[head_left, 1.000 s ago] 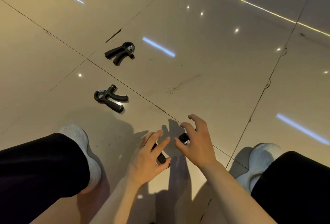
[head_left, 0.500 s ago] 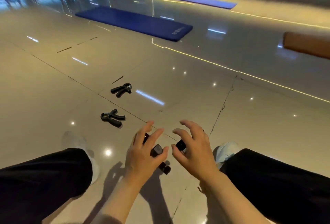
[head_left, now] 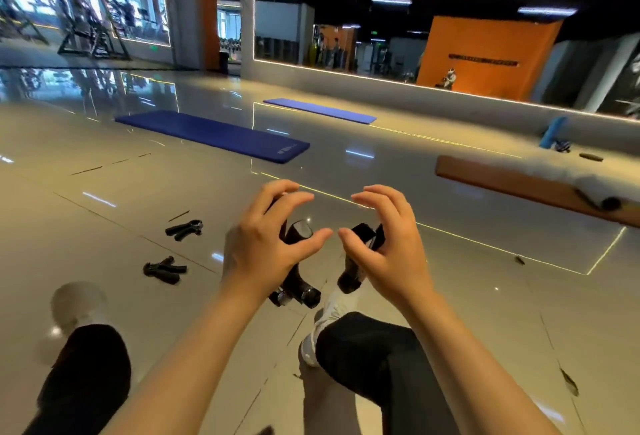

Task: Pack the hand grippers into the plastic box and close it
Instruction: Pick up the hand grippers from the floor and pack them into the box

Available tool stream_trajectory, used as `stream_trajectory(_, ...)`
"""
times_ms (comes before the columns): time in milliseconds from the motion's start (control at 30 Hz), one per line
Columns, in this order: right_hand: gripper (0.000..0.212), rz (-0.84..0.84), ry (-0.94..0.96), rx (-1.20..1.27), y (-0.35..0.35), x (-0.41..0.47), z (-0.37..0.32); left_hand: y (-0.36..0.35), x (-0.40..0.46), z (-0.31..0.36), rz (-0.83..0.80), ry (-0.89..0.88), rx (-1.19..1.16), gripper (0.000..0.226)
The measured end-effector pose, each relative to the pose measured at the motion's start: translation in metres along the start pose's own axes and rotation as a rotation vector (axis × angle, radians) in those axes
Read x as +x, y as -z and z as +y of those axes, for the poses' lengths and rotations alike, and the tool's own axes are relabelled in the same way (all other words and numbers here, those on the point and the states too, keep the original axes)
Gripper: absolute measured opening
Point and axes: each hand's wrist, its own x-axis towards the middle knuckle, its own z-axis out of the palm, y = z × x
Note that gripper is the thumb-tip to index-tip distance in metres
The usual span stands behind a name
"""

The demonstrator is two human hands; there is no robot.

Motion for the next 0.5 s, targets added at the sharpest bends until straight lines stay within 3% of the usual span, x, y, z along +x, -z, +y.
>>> stream_trajectory(500,0.033,0.078,-0.218,-0.187,0.333,-0.203,0.016,-0.105,-0.070,0.339,-0.162,-0.149,-0.339,0.051)
